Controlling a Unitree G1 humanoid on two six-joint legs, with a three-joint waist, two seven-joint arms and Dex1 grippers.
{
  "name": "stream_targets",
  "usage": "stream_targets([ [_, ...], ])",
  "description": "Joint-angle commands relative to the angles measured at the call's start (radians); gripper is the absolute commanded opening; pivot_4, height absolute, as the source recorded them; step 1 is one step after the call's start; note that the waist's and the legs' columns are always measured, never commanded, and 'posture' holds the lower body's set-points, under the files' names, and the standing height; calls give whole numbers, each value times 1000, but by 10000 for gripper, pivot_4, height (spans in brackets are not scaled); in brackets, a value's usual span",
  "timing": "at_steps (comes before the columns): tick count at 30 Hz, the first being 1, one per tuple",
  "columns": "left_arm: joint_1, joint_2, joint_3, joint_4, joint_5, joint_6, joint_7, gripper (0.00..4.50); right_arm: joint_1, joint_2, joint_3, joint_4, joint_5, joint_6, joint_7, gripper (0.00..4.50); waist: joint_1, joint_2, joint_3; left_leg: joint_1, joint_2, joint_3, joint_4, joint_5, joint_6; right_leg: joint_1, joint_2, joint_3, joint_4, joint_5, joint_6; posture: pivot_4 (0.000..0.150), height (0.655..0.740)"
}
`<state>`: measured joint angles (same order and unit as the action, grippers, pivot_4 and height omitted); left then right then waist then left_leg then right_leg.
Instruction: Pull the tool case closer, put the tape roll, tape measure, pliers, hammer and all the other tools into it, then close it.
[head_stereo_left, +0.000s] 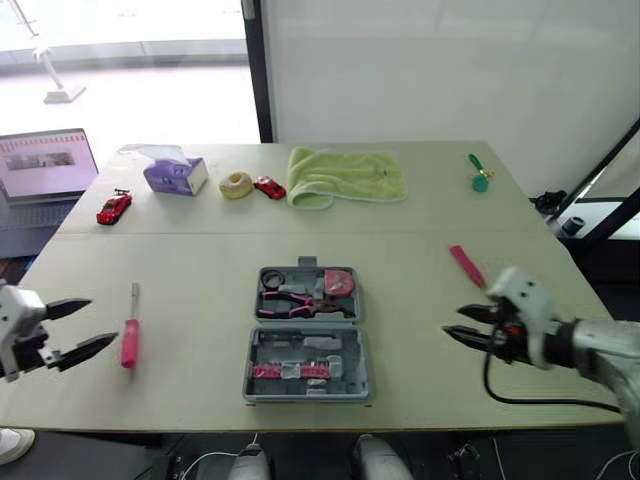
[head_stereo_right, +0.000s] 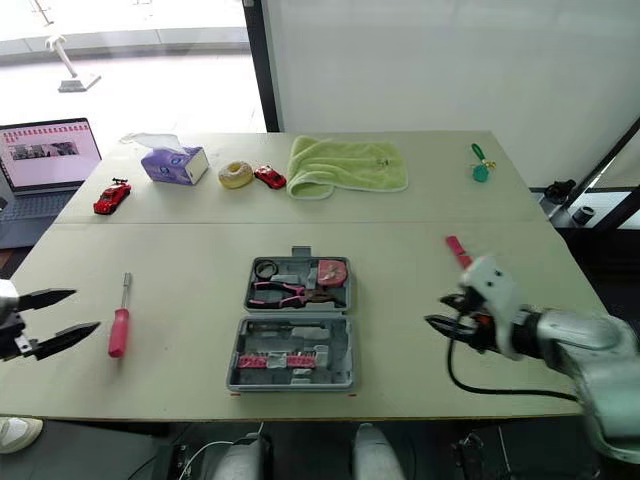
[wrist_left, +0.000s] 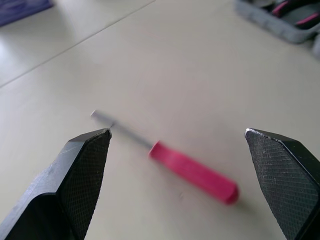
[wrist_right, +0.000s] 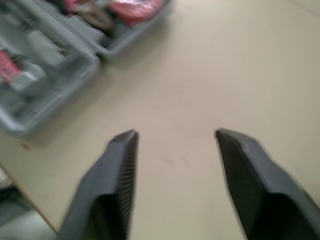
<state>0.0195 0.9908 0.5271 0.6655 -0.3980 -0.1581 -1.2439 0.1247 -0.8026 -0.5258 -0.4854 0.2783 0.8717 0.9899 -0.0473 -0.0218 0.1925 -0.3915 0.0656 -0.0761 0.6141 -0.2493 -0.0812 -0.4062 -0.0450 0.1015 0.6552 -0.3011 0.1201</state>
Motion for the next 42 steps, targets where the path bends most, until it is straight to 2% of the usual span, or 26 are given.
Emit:
stream_targets([
  [1,24,31,63,148,8,-75,24,45000,99,19,-150,59,10,-143,8,44438,0,0,0,0,0,0,0,0,0,0,0,0,0,0,0,1500,7400],
  [6,61,23,90,252,-7,-127,23,45000,197,110,-239,132,14,-262,-76,44438,1,-1,0,0,0,0,-1,0,0,0,0,0,0,0,0,1500,7400],
  [10,76,0,71,264,-3,-153,26,45000,247,158,-232,144,6,-324,-135,44438,3,-1,0,0,0,0,-1,0,0,0,0,0,0,0,-1,1500,7400],
  [19,48,-55,16,152,5,-130,3,45000,250,153,-171,102,41,-327,-197,44438,3,0,-1,0,0,0,-1,0,0,1,0,1,-1,0,-1,1500,7400],
  [21,45,-119,-18,-5,-23,-94,22,45000,226,155,-150,70,54,-292,-228,44438,4,1,-1,0,0,0,-1,0,0,1,0,1,-1,0,-1,1500,7400],
  [24,66,-196,-68,-281,-78,25,55,45000,143,167,-77,0,60,-167,-338,44438,5,2,-2,1,0,1,0,0,-1,3,-1,2,-1,0,0,1500,7400],
  [26,91,-214,-96,-393,-78,71,63,45000,87,159,-42,-4,47,-82,-404,44438,3,0,-3,1,0,0,1,1,-2,3,0,2,-1,2,2,1500,7400],
  [29,114,-246,-179,-600,-90,138,69,45000,-70,152,37,24,29,70,-515,44438,0,2,-3,1,0,0,0,1,-2,3,1,2,-1,2,3,1500,7400],
  [35,120,-291,-302,-849,-116,248,99,45000,-301,117,137,220,-23,200,-618,44438,5,4,-3,0,0,1,1,1,-2,3,0,3,-1,2,3,1500,7400],
  [42,149,-292,-371,-969,-99,244,72,45000,-553,60,298,599,-100,166,-625,44438,-2,4,-2,1,0,1,1,1,-2,3,0,3,-1,2,4,1500,7400],
])
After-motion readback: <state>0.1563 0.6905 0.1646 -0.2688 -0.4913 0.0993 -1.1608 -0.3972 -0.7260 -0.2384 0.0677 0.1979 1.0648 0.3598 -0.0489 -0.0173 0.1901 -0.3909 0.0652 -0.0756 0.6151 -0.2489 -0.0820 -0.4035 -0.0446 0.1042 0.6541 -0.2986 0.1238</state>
